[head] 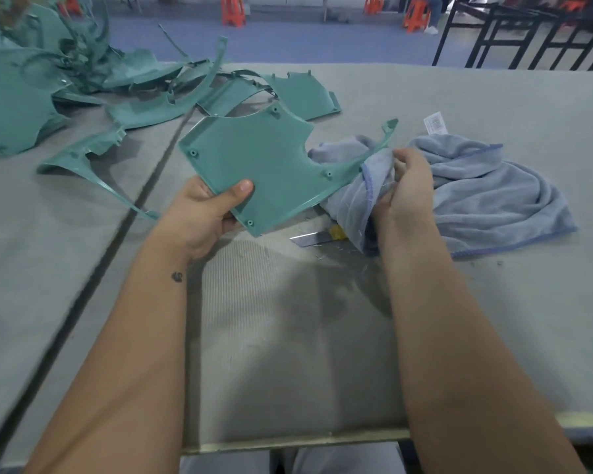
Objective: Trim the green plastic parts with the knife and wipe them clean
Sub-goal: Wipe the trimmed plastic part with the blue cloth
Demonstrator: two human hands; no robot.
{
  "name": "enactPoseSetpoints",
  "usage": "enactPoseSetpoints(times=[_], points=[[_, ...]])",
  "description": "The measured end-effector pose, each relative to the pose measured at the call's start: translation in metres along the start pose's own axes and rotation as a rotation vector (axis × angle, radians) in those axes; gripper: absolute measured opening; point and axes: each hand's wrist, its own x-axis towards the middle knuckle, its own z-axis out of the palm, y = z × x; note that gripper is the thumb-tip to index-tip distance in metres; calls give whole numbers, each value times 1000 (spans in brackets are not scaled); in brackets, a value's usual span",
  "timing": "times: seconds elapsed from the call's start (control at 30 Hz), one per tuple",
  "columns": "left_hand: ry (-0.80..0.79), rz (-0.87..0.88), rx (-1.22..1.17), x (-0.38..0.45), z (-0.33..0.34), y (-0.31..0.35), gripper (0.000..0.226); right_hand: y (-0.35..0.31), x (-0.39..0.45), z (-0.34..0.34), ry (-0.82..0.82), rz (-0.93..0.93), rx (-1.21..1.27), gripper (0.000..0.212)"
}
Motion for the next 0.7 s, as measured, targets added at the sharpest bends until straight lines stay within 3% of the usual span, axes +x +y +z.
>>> enactPoseSetpoints(times=[0.07,0.13,0.27,0.37,0.47,0.6,0.7], points=[[30,32,-24,2,6,-1,24,7,-5,11,-38,9,45,35],[95,74,-61,4,9,-1,24,17,-8,25,-39,6,25,22],[184,133,-84,7,6,-2,27,29,-12,35,-82,36,-232,23],[145,91,-79,7,4,-3,29,26,-10,30,-55,-76,-312,20],[75,36,-67,6,2,-3,21,16,-5,25,33,-157,-241,16],[-1,-14,-18,2,4,-3,26,7,-2,11,120,-43,24,28],[47,-4,-13,2,10,0,20,8,-6,8,251,-222,51,21]])
